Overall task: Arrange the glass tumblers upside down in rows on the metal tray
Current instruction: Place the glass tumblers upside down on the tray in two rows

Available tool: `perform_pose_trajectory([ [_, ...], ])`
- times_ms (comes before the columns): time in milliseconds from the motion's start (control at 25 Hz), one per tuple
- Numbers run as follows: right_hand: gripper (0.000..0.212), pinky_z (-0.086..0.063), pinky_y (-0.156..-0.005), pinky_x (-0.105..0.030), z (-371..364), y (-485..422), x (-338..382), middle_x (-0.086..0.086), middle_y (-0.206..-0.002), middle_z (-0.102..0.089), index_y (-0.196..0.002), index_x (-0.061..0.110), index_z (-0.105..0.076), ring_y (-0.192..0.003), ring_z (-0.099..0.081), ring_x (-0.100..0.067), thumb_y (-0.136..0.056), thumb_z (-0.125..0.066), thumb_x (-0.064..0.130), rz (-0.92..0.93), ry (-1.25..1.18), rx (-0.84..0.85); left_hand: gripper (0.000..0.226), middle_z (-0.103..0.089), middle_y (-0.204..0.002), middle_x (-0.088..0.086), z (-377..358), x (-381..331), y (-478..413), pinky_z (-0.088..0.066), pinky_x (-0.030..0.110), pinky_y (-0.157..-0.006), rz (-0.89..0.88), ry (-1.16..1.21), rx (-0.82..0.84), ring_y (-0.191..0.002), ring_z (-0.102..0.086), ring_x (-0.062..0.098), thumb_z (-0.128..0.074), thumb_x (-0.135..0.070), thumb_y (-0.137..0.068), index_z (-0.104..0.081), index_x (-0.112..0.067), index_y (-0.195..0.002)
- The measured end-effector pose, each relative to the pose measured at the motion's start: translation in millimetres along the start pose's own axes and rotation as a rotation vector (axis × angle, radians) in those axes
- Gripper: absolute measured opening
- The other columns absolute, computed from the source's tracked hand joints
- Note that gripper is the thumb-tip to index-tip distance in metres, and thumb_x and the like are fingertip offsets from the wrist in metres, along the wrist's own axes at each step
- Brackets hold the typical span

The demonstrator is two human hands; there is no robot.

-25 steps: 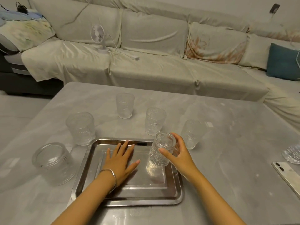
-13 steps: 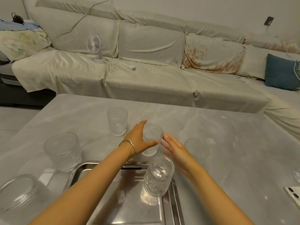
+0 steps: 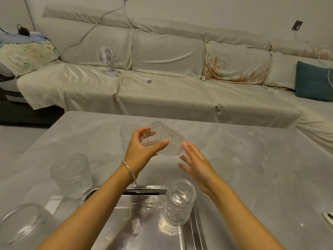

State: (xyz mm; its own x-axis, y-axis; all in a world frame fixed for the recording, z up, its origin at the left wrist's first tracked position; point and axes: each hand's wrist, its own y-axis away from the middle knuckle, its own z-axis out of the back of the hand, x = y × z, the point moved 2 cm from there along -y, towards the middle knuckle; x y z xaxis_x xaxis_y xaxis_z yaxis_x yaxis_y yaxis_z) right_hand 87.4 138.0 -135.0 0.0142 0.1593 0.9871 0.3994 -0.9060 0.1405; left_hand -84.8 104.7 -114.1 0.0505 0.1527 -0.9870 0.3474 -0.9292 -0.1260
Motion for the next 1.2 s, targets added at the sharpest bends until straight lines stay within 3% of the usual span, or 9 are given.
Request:
perform_pose_trajectory([
  [160, 0.053, -0.051, -0.097, -0.043, -24, 15, 27, -0.003, -0.135, -0.057, -0.131, 0.028, -0.053, -0.115, -0.063, -0.023, -0.083, -0.061, 0.049, 0.009, -0.184, 0.115, 0.069, -0.054, -0.119, -0.004, 15, -35, 32, -0.057, 0.021, -0.072, -0.038, 0.12, 0.05, -0.108, -0.058, 0.015, -0.075, -0.04, -0.05, -0.045, -0.031, -0.111],
  [240, 0.05, -0.05, -0.099, -0.042, -32, 24, 39, -0.003, -0.128, -0.065, -0.126, 0.027, -0.057, -0.113, -0.064, -0.02, -0.08, -0.063, 0.047, 0.085, -0.173, 0.109, 0.072, -0.055, -0.124, 0.004, 25, -41, 44, -0.058, 0.028, -0.077, 0.062, 0.096, 0.138, -0.106, -0.062, 0.019, -0.075, -0.044, -0.055, -0.043, -0.026, -0.116],
  [320, 0.057, -0.046, -0.103, -0.043, -39, 33, 49, -0.002, -0.124, -0.067, -0.126, 0.024, -0.057, -0.115, -0.063, -0.021, -0.074, -0.065, 0.047, 0.132, -0.17, 0.084, 0.071, -0.061, -0.123, 0.01, 34, -40, 54, -0.058, 0.038, -0.08, 0.233, 0.131, 0.275, -0.103, -0.066, 0.025, -0.068, -0.06, -0.064, -0.046, -0.022, -0.12],
  [480, 0.06, -0.045, -0.103, -0.047, -55, 50, 53, -0.01, -0.129, -0.063, -0.129, 0.022, -0.055, -0.12, -0.059, -0.028, -0.075, -0.06, 0.047, 0.15, -0.069, 0.159, 0.047, -0.072, -0.109, 0.0, 42, -38, 75, -0.058, 0.031, -0.073, 0.378, 0.146, 0.531, -0.102, -0.067, 0.023, -0.058, -0.068, -0.065, -0.066, -0.039, -0.102],
  [560, 0.056, -0.049, -0.1, -0.039, -58, 58, 50, -0.003, -0.124, -0.066, -0.127, 0.027, -0.057, -0.115, -0.062, -0.022, -0.075, -0.06, 0.049, 0.155, 0.024, 0.222, 0.04, -0.071, -0.11, -0.004, 46, -32, 83, -0.057, 0.029, -0.075, 0.373, 0.128, 0.581, -0.105, -0.066, 0.02, -0.059, -0.065, -0.068, -0.068, -0.043, -0.1],
  [720, 0.05, -0.047, -0.093, -0.014, -43, 68, 33, 0.012, -0.126, -0.062, -0.124, 0.033, -0.057, -0.119, -0.056, -0.004, -0.077, -0.059, 0.052, 0.243, 0.303, 0.11, 0.063, -0.071, -0.113, -0.001, 61, -10, 92, -0.057, 0.029, -0.078, 0.28, 0.11, 0.464, -0.105, -0.066, 0.019, -0.074, -0.054, -0.061, -0.059, -0.03, -0.117],
  [880, 0.044, -0.037, -0.104, -0.026, -17, 70, -12, 0.013, -0.134, -0.053, -0.13, 0.03, -0.05, -0.127, -0.046, -0.007, -0.088, -0.059, 0.038, 0.173, 0.467, -0.05, 0.077, -0.066, -0.116, -0.002, 73, 16, 95, -0.056, 0.019, -0.075, 0.131, -0.199, 0.167, -0.097, -0.067, 0.011, -0.084, -0.043, -0.05, -0.053, -0.028, -0.119],
  [1000, 0.047, -0.036, -0.094, -0.022, -11, 71, -33, 0.012, -0.13, -0.052, -0.133, 0.03, -0.048, -0.121, -0.048, -0.006, -0.088, -0.06, 0.036, 0.138, 0.475, -0.078, 0.071, -0.06, -0.119, 0.0, 69, 40, 104, -0.052, 0.021, -0.082, 0.099, -0.273, 0.14, -0.105, -0.062, 0.015, -0.086, -0.03, -0.054, -0.049, -0.033, -0.114],
  [1200, 0.036, -0.036, -0.075, -0.007, -11, 71, -43, 0.033, -0.115, -0.047, -0.121, 0.037, -0.052, -0.1, -0.043, 0.019, -0.086, -0.061, 0.038, 0.099, 0.382, -0.088, 0.074, -0.057, -0.115, -0.01, 59, 64, 109, -0.048, 0.018, -0.086, 0.099, -0.26, 0.121, -0.113, -0.054, 0.014, -0.088, -0.024, -0.052, -0.046, -0.033, -0.112],
])
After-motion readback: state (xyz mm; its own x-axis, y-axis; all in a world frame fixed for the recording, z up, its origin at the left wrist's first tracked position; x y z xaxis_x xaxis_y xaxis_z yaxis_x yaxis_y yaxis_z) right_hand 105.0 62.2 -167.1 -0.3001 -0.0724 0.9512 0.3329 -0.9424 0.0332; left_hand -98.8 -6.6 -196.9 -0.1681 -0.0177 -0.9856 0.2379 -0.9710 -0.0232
